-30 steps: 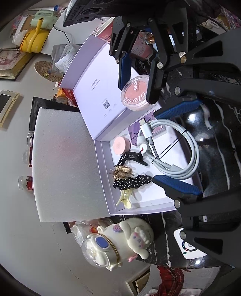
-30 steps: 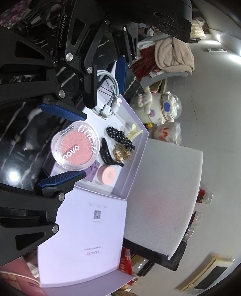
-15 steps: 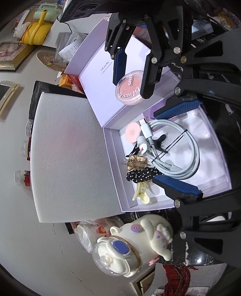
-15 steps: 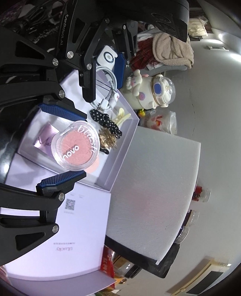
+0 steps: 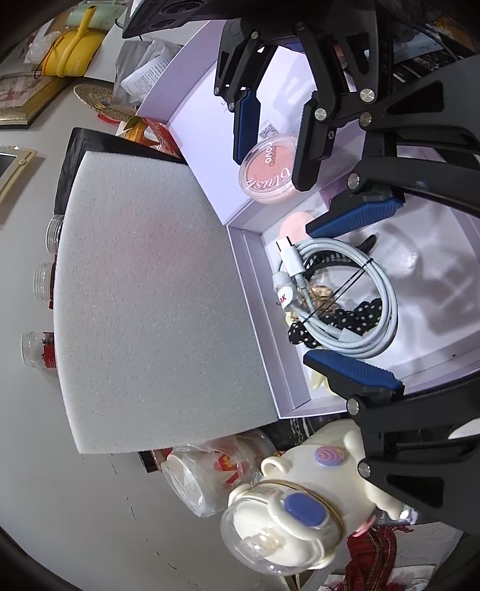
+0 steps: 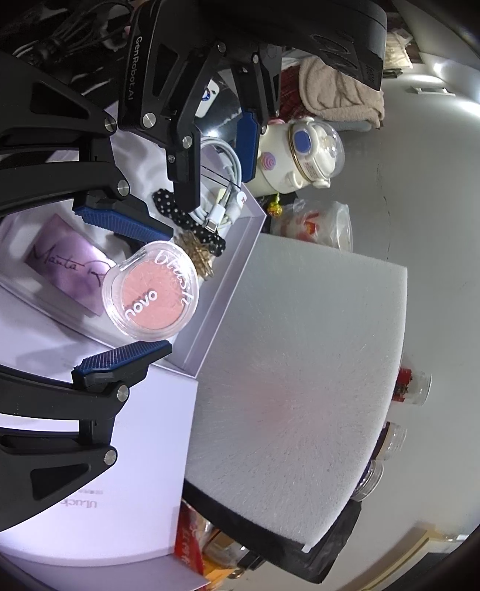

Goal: Organize rigid objects
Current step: 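Lower both tools into the box and open them to release cable and compact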

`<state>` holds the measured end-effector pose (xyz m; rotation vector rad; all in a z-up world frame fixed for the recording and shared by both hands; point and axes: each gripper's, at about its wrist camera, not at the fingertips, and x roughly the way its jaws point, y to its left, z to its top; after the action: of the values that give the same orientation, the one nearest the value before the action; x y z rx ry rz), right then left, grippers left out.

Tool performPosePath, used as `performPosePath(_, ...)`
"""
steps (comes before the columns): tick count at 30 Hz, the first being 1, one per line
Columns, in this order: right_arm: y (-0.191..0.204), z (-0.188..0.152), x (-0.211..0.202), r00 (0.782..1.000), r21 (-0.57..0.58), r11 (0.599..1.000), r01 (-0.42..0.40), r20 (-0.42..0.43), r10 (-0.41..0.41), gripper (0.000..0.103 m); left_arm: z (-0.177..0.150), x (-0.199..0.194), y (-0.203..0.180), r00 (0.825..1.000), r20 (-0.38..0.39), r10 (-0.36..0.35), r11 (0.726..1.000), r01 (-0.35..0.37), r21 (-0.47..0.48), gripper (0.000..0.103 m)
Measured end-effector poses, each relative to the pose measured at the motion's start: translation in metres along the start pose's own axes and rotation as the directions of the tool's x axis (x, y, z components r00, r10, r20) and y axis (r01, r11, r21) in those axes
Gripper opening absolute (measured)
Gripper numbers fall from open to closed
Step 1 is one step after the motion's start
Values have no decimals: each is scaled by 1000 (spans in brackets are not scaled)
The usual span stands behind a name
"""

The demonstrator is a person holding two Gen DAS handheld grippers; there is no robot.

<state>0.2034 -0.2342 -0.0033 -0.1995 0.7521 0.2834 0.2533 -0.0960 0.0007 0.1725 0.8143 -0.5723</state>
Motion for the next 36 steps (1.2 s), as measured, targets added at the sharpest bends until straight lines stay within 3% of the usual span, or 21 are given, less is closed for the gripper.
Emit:
performPosePath(18, -9, 4, 57, 998, 19, 1000, -22, -66, 23, 54, 18, 51, 21, 997, -73, 4, 1000, -5, -19, 62)
performPosePath(22, -13, 5, 67, 993, 60, 996, -61, -101, 66, 54, 18, 59, 21, 995, -95, 15, 1000, -16, -12, 62)
performPosePath(36, -15, 7, 95, 973, 91, 996, -18, -227, 39, 54, 16, 80, 22, 986, -162, 51, 999, -50, 9, 62)
